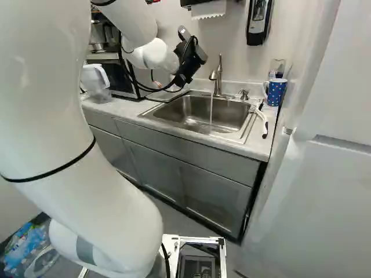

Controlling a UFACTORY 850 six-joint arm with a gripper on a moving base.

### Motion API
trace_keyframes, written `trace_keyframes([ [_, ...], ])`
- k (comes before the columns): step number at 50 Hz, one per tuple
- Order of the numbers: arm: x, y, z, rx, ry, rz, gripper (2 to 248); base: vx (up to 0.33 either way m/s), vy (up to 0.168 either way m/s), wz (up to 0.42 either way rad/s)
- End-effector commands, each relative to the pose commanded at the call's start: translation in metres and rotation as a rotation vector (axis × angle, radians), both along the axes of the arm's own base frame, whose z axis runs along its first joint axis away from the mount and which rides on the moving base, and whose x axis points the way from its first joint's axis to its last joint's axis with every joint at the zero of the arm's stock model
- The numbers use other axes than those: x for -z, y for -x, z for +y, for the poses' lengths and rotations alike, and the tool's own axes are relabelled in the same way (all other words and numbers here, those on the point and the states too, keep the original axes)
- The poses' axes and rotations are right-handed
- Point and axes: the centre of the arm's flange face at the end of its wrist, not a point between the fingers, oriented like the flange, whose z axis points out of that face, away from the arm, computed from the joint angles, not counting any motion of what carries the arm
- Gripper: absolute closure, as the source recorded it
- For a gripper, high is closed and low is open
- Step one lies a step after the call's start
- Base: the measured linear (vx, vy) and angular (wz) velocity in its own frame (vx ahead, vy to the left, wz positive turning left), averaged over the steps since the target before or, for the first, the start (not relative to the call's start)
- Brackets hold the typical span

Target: Rinse the cup and place it in the tray

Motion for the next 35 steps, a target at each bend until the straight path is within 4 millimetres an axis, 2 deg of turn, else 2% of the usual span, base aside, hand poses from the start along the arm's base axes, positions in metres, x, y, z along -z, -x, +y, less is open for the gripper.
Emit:
trace_keyframes([
  [35,0.0000,0.0000,0.0000,-0.128,0.342,0.038,128,0.000,0.000,0.000],
])
